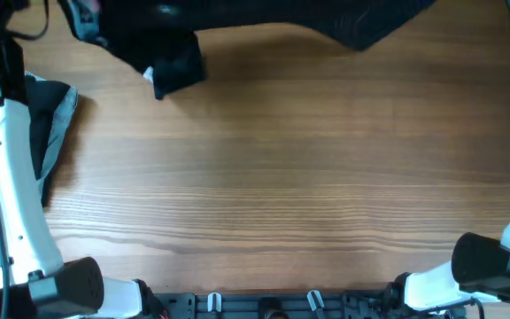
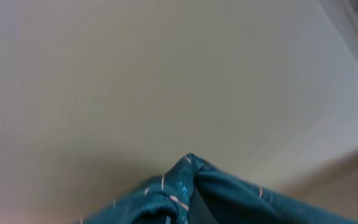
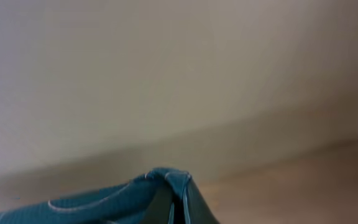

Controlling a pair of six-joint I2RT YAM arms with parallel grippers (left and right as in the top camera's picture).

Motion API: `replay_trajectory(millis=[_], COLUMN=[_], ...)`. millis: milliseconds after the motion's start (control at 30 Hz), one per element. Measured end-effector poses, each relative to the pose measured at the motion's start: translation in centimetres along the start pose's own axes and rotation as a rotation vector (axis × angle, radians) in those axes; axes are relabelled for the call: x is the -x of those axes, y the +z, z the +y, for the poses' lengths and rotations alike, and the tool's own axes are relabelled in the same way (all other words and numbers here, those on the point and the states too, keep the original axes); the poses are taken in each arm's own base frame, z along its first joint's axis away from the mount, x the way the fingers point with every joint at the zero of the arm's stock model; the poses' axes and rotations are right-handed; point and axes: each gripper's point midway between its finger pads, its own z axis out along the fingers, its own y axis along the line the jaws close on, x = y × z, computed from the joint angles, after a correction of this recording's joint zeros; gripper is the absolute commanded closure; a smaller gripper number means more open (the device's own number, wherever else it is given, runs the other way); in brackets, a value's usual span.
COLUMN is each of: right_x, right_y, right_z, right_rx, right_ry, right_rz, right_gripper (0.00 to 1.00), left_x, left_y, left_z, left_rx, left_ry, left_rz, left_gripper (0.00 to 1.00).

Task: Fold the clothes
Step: 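Lift the jersey with both grippers and lay it flat, stretched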

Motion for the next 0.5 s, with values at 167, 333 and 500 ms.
replay_trajectory(millis=[167, 333, 500], right_x=[-10.4, -22.0, -33.3], right_y=[-1.7, -3.2, -8.2], right_z=[-6.5, -11.3, -14.7], right_rx=[-0.314, -0.495, -0.664], right_ry=[-0.008, -0.029, -0.007], right_rz=[0.395, 0.771, 1.149], right_gripper=[0.96, 0.96, 0.96], left_x=[-16.2, -28.8, -37.7], left_y=[-2.5, -7.5, -14.1], left_z=[4.8, 7.3, 8.6], left_rx=[0.242, 0.466, 0.610], left_ry=[-0.208, -0.297, -0.361], left_rz=[0.598, 1.152, 1.554], left_gripper=[0.96, 0.96, 0.96])
